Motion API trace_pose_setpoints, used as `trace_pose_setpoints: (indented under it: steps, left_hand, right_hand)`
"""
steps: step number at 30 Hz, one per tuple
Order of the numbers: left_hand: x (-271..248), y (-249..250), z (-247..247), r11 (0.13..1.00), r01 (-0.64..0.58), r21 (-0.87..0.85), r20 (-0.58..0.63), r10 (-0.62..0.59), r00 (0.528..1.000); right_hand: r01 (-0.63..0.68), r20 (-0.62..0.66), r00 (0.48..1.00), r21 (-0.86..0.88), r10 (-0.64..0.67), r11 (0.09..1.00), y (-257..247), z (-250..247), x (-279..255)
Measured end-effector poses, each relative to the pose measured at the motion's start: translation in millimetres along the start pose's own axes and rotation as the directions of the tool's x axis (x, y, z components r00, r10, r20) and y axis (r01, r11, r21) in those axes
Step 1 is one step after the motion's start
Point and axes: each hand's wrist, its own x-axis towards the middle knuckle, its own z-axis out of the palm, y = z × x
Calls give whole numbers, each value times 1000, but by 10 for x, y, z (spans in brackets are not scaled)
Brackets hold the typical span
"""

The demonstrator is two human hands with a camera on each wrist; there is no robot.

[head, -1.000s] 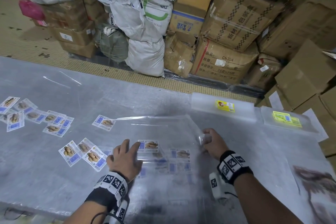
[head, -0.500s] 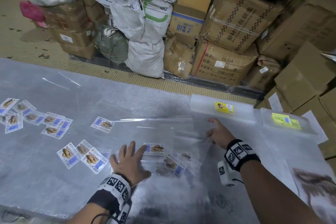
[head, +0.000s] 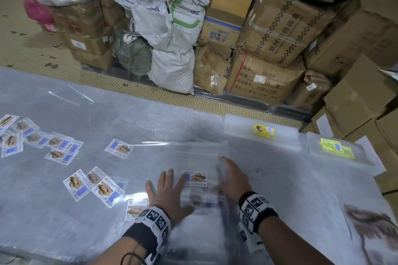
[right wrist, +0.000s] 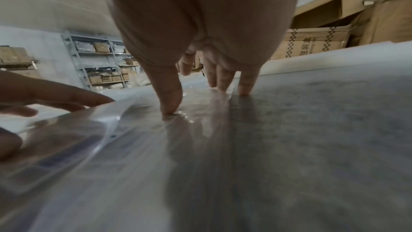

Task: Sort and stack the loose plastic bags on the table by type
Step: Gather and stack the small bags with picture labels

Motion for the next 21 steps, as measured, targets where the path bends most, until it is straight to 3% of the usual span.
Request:
trace_pose_setpoints:
  steps: [4, 6, 8, 10, 14, 21]
  left_hand:
    - [-11, 123, 29, 999, -23, -26, 19, 23, 1000]
    - [-17, 168, 23, 998, -20, -61, 9, 20, 1000]
    - [-23, 201, 16, 993, -3, -116, -67, -5, 998]
    - [-26, 233, 1, 980, 10, -199, -62, -23, 998]
    - [-34, 340, -7, 956, 3, -292, 105, 29, 994]
    - [-42, 429, -28, 956, -34, -291, 118, 71, 990]
  right_hand:
    - [117, 50, 991, 99, -122, 988, 30, -57, -60]
    - [47, -88, 996, 204, -30, 978, 89, -103, -70]
    - [-130, -206, 959, 280, 192, 951, 159, -143, -60]
    - [-265, -151, 931, 341, 331, 902, 179, -117, -81]
    - [-237, -110, 942, 447, 316, 863, 63, 8, -187]
    - [-224, -96, 927, 631, 362, 742, 131, 17, -240]
